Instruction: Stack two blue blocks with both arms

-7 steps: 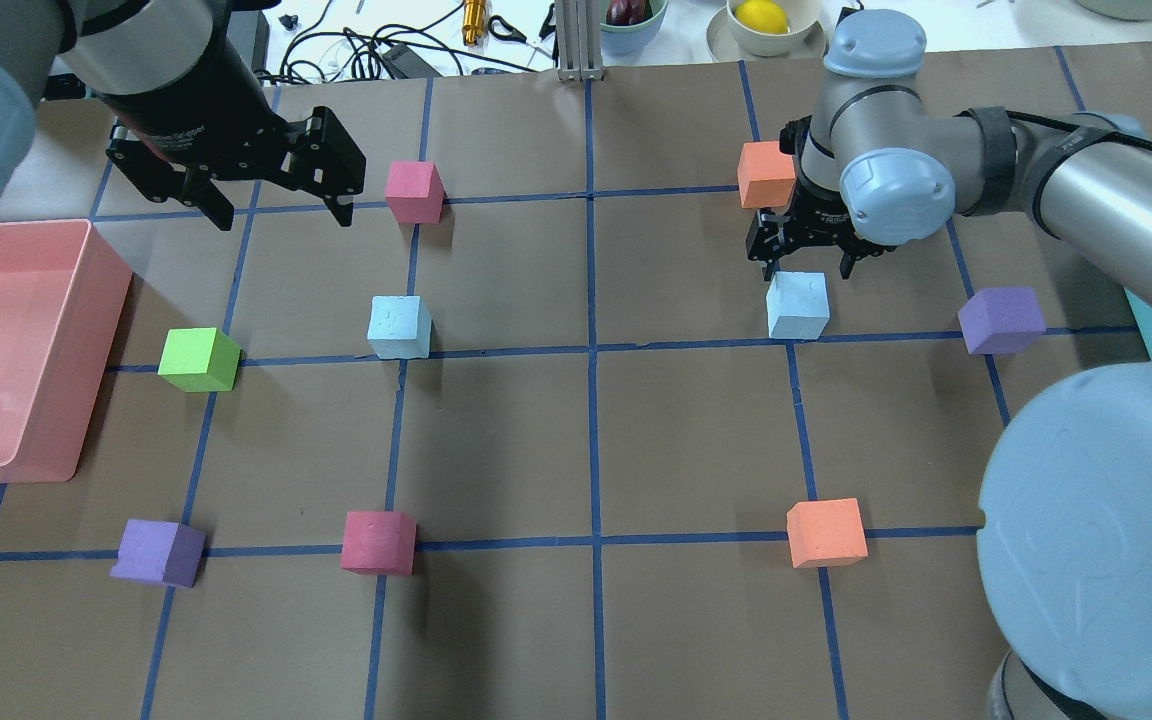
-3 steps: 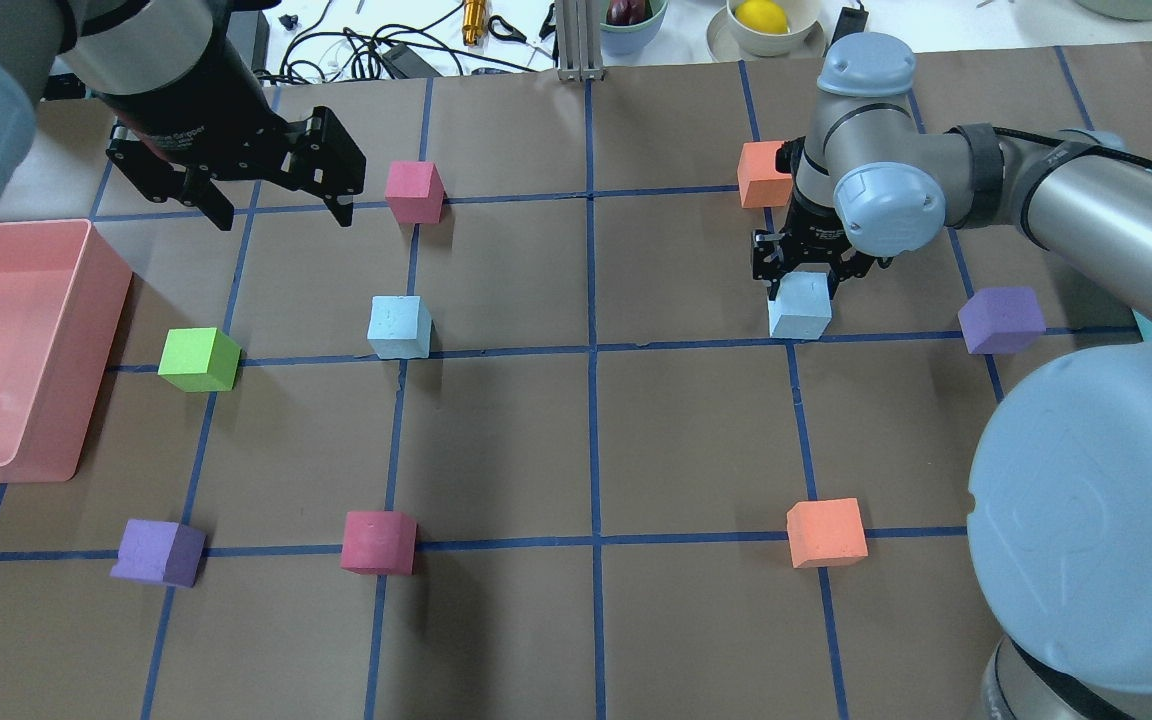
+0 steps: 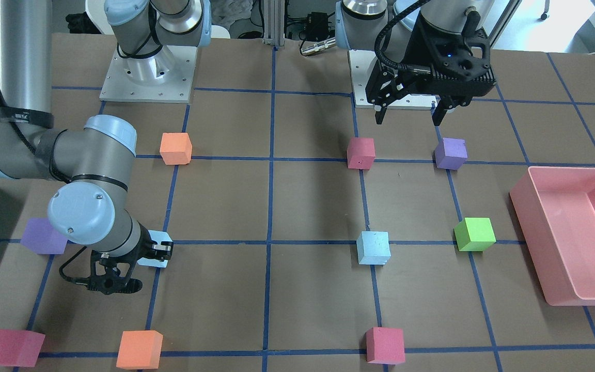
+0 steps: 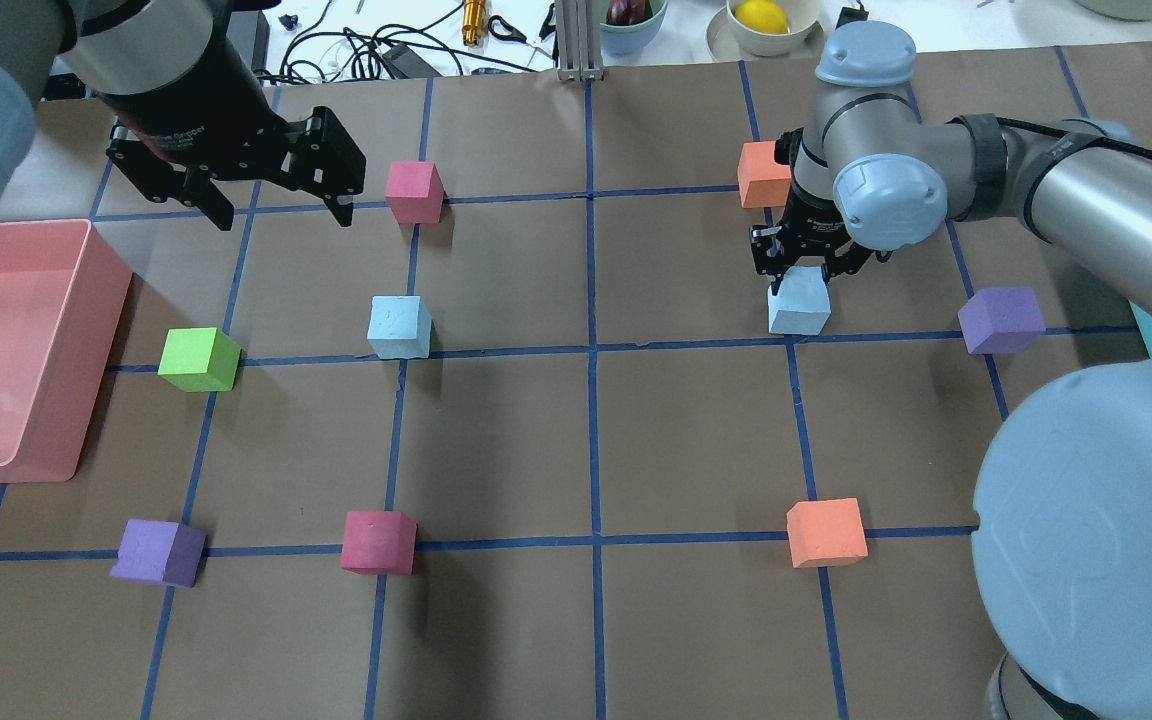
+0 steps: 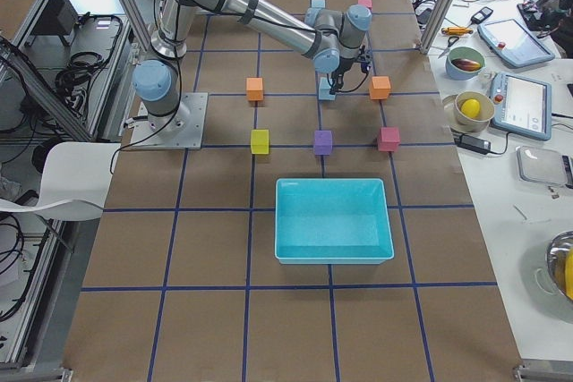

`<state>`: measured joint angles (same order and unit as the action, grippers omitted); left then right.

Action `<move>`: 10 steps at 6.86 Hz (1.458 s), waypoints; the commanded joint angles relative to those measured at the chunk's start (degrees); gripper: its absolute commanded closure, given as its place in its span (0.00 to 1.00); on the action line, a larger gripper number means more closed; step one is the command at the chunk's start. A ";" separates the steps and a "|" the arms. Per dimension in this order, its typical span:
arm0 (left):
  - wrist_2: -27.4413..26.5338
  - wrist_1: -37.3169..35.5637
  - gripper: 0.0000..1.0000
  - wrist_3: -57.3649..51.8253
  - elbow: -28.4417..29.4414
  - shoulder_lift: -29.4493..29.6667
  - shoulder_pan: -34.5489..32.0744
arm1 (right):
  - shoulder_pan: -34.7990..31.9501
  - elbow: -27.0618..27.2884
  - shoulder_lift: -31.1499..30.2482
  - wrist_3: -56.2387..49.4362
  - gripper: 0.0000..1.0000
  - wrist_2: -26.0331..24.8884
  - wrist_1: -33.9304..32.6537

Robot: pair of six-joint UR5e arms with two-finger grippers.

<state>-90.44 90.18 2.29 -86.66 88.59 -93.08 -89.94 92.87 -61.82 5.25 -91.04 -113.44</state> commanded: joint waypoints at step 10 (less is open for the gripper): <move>0.96 -0.44 0.00 -0.26 1.04 1.83 0.43 | -26.60 9.69 -3.75 28.15 1.00 4.83 -7.05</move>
<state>-90.08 90.00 2.18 -86.38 89.23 -92.96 -116.51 101.81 -65.54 33.52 -86.12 -119.02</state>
